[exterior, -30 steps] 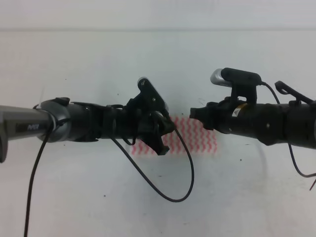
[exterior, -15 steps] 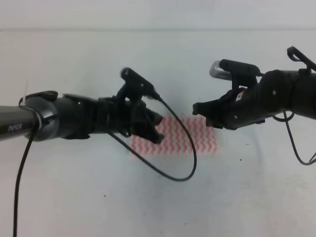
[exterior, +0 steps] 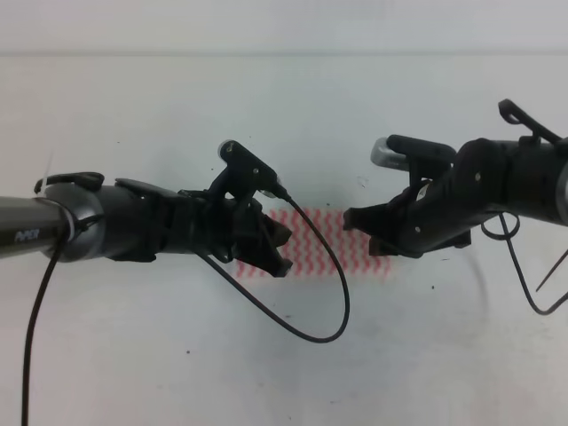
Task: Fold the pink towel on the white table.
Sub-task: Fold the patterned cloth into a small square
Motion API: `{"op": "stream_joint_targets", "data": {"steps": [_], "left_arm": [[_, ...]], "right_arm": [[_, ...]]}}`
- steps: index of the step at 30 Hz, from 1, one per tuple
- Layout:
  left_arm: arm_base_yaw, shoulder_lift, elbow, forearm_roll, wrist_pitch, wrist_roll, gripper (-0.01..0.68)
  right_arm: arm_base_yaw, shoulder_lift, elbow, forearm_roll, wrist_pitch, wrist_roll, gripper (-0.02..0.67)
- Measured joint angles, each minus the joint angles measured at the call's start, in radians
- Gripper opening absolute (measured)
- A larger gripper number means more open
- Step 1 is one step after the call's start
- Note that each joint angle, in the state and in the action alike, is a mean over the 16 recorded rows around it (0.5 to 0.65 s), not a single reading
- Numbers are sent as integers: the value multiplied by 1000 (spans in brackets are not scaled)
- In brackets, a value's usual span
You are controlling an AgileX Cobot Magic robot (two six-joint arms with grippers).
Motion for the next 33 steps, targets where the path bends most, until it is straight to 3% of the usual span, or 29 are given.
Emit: {"op": "stream_joint_targets", "data": {"steps": [9, 33], "left_arm": [[0, -2, 2, 1, 2, 16, 0], [-11, 38, 3, -22, 189, -1, 0]], "right_arm": [[0, 31, -1, 1, -2, -1, -2], [1, -31, -2, 6, 16, -4, -2]]}}
